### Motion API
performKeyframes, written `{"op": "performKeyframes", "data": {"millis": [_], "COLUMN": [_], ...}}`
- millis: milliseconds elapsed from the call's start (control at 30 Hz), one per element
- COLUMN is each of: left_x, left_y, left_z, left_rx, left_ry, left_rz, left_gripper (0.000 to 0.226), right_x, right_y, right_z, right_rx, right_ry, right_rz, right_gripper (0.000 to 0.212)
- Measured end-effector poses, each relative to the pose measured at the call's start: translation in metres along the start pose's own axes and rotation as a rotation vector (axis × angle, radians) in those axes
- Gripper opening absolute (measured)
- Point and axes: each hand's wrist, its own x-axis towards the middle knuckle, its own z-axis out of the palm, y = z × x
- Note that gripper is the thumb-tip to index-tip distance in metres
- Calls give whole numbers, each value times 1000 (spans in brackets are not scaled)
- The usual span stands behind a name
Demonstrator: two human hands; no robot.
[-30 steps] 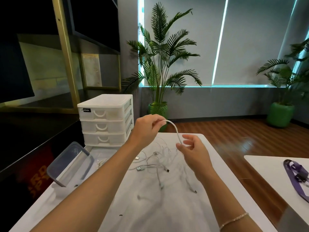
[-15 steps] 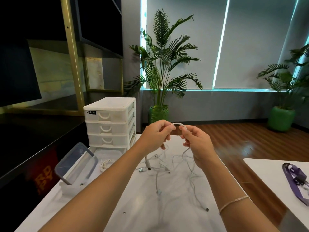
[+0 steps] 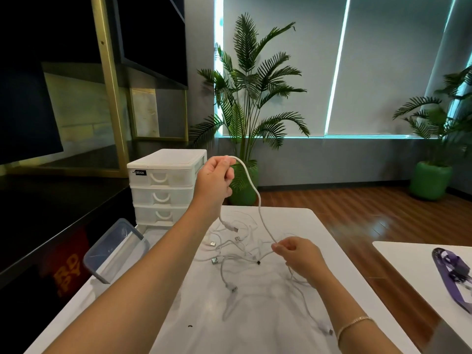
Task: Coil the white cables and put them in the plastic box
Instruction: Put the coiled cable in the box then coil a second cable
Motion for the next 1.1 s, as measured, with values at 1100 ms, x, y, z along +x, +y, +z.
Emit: {"op": "performKeyframes", "data": {"millis": [1100], "left_x": [8], "left_y": [17], "left_z": [-38], "left_rx": [-34], "left_ry": [293], "left_rz": [-1], "left_gripper": [25], "right_x": [14], "right_y": [-24], "right_z": [-27], "right_rx": [120], "right_ry": [258], "right_rz": [33], "right_gripper": [21]}}
